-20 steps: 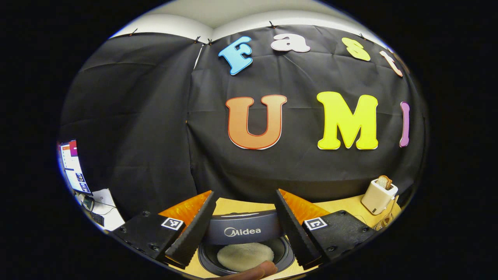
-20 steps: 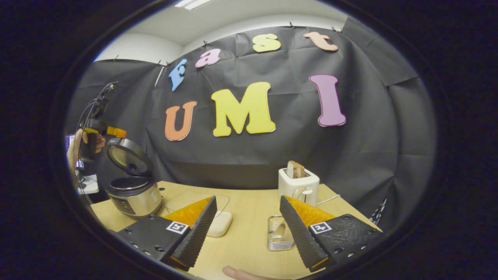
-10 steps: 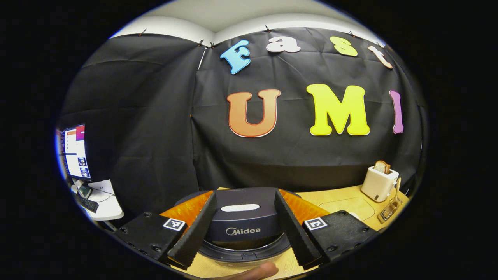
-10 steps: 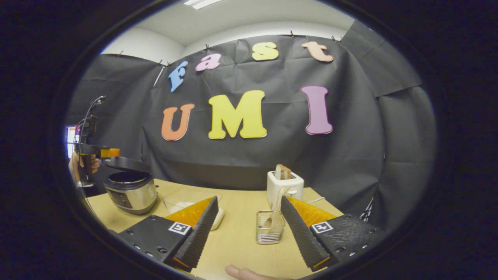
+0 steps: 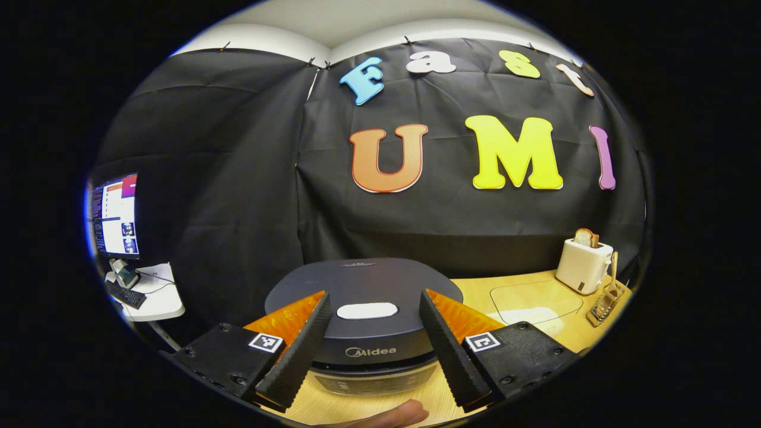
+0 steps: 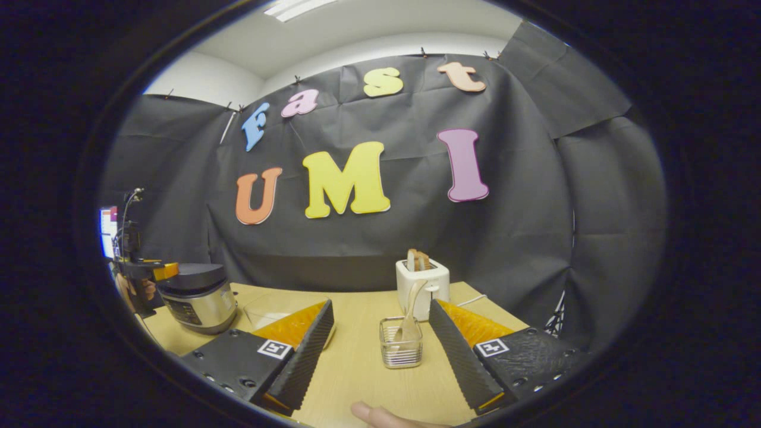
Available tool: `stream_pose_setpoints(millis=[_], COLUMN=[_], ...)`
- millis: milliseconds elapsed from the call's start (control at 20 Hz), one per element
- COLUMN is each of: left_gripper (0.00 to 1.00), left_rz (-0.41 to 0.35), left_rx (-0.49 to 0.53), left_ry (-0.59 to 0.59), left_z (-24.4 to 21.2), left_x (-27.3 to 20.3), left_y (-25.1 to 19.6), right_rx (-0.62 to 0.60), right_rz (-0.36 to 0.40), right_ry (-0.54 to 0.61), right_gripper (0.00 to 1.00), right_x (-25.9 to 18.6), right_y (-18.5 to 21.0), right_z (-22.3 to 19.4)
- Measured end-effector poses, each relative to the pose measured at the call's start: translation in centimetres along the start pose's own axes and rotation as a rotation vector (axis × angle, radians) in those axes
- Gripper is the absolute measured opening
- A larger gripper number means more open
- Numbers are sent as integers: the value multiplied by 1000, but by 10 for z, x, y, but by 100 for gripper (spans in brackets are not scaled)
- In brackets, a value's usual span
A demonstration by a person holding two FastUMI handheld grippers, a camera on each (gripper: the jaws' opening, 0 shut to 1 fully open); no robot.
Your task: Close the left gripper, press the button to open the rice cooker; take a wooden spoon from the chopstick holder with the right hand, scoop a spoonful of rice and pour it into the rice cooker, then put the wooden spoon back into the chopstick holder.
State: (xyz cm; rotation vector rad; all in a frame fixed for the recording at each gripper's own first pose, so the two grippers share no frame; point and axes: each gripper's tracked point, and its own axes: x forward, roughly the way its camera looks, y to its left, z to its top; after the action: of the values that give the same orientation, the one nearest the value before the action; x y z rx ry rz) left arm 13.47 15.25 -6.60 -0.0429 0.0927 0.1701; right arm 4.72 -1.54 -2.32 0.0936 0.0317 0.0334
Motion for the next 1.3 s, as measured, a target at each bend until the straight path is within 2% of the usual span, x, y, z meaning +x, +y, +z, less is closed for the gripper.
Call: stream_pose_setpoints(millis=[250, 300, 400, 750, 800, 900, 1100, 1200, 1300], left_gripper=[96, 96, 96, 97, 96, 96, 99, 99, 99], left_rz=[9, 9, 7, 10, 13, 14, -22, -33, -51], left_rx=[-1, -5, -23, -15, -13, -3, -24, -24, -11], left_ry=[-49, -47, -55, -48, -43, -33, 3, -15, -38], left_z=[-3, -5, -6, -8, -8, -7, -2, 8, 17], left_x=[-1, 0, 0, 0, 1, 1, -11, -24, -41], left_y=[-1, -1, -1, 0, -1, -2, -12, -17, -24], right_rx=[5, 12, 24, 70, 66, 59, 42, 38, 36], right_rz=[12, 13, 18, 45, 43, 36, 27, 23, 23], right_ry=[46, 52, 63, 73, 70, 66, 46, 35, 32], right_gripper=[96, 93, 96, 93, 96, 96, 93, 96, 93], right_x=[1, 1, 1, -4, -6, -11, -28, -39, -49], right_y=[0, -1, 0, 7, 8, 6, 4, 4, 6], right_z=[-17, -19, -24, -22, -20, -16, -5, -1, 1])
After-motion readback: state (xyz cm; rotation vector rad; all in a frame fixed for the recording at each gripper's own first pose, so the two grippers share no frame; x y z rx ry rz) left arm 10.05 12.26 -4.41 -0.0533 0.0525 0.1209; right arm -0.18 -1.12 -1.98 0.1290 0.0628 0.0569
